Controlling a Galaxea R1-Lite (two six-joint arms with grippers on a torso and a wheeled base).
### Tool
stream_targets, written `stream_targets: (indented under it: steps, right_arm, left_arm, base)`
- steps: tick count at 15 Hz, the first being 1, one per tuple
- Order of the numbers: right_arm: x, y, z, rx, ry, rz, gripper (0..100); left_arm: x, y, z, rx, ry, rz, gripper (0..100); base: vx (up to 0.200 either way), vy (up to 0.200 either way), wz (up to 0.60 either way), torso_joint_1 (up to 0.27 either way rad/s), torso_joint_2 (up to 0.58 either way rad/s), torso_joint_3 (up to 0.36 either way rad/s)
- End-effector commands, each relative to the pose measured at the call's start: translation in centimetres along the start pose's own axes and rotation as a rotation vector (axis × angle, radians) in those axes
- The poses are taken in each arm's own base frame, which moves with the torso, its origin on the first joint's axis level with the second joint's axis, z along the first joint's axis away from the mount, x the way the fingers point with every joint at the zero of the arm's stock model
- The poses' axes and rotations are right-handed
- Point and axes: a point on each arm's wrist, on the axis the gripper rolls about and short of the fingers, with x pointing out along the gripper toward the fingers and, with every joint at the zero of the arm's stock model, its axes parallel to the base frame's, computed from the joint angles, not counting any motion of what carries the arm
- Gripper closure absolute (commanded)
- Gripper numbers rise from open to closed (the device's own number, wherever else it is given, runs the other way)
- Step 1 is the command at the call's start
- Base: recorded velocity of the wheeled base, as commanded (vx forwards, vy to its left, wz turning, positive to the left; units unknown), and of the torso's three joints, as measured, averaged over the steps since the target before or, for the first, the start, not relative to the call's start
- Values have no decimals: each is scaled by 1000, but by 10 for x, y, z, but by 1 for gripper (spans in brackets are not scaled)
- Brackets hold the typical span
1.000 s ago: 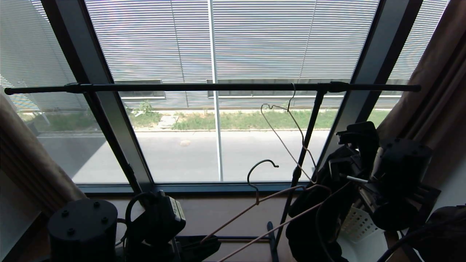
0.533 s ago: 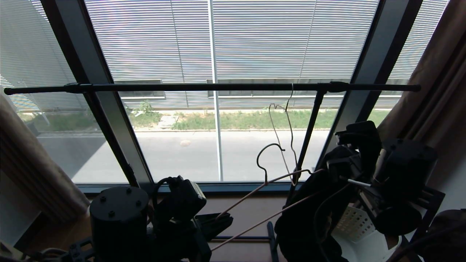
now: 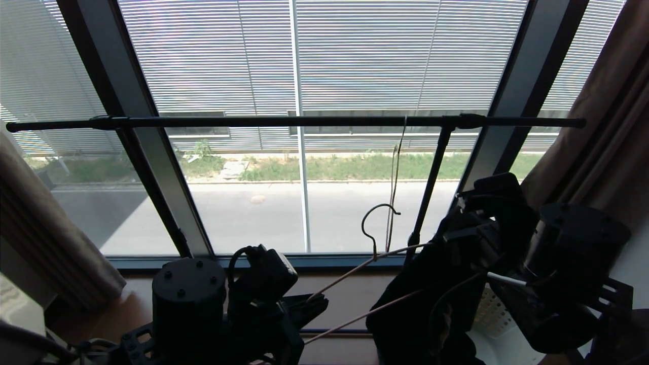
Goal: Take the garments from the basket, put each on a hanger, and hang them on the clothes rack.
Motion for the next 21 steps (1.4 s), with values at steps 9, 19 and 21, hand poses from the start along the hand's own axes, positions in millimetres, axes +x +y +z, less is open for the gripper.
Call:
stream_targets:
  steps: [9,19,21]
  right_arm:
    - [-7,-3,4,11,-18,17,100]
    - [-44,75,35,32,-121,281,100]
    - [-46,76,39,45,-131,285,100]
  left_arm:
    - [0,27,7,-5,-85,104,100]
    - [7,10,2,10,-74,54,100]
    - [3,9,-1,12,-91,58,100]
  base:
    - [0,0,0,0,0,0]
    - [0,0,0,0,0,0]
    - [0,0,0,0,0,0]
